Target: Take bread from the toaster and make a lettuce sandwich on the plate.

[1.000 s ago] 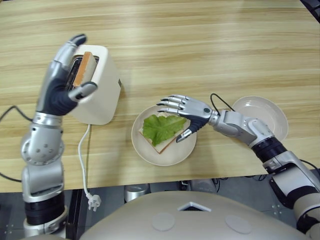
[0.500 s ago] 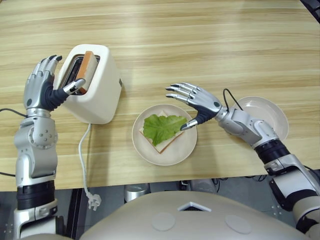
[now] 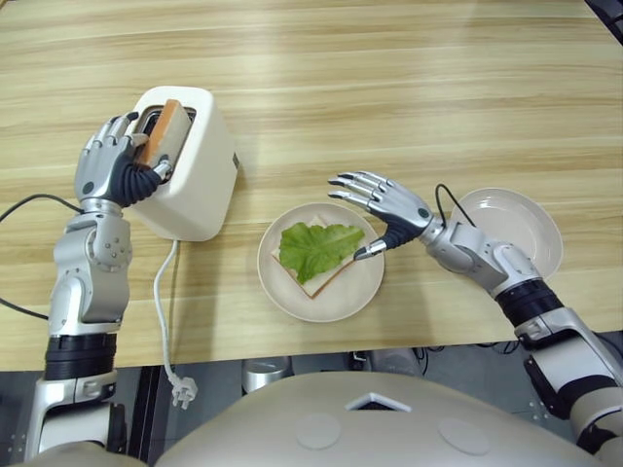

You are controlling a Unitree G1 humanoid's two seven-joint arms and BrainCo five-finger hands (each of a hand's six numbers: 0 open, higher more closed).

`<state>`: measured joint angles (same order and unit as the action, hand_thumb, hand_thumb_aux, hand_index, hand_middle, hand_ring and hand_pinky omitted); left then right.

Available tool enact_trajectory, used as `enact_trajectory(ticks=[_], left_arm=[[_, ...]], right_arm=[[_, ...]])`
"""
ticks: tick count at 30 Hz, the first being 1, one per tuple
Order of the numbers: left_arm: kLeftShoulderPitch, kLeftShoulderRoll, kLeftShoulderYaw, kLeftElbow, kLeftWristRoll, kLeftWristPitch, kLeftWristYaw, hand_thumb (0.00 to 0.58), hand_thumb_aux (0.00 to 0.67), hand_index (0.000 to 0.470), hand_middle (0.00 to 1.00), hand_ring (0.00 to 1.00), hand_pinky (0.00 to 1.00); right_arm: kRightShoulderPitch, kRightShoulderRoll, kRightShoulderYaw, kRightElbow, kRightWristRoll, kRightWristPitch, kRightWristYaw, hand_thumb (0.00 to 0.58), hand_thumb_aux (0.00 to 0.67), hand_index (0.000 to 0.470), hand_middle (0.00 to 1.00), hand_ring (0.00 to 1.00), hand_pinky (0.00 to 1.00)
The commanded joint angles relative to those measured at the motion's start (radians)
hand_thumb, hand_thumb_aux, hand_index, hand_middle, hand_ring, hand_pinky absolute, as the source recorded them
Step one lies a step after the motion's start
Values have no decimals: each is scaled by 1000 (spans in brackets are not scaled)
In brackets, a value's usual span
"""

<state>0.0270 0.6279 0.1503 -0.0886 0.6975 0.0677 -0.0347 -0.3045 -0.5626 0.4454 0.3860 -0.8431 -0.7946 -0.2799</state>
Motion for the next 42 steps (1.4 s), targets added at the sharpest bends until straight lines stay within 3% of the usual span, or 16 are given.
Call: enact_trajectory(ticks=[1,8,9,16,24,32,42], left_arm=[[9,29,-19,82,24,26,7,580,670,460,0,0,0],[-23,21,38,3,-6,0,135,580,670,460,0,0,0],[-27,17,55,-30,-13,-11,160,580,670,460,1000,1000,1000],[-48,-3,137,-280,-77,-98,205,580,670,460,1000,1000,1000],[-44,-113,70,-454,-287,-104,47,580,670,460,1000,1000,1000],[71,-288,-158,-366,-460,-97,-103,580,670,460,1000,1000,1000],[189,-453,-327,-216,-502,-91,-118,580,670,460,1000,1000,1000]], right_arm=[[9,-8,-13,16,1,8,-7,0,0,0,0,0,0],[9,5,-4,32,-2,14,-15,0,0,0,0,0,0],[7,8,-3,34,-5,14,-18,0,0,0,0,0,0],[1,13,-40,11,-1,12,-96,0,0,0,0,0,0],[18,21,-127,-92,6,-19,-243,0,0,0,0,0,0],[91,3,-186,-210,55,-116,-261,0,0,0,0,0,0],[190,-8,-170,-249,60,-190,-158,0,0,0,0,0,0]])
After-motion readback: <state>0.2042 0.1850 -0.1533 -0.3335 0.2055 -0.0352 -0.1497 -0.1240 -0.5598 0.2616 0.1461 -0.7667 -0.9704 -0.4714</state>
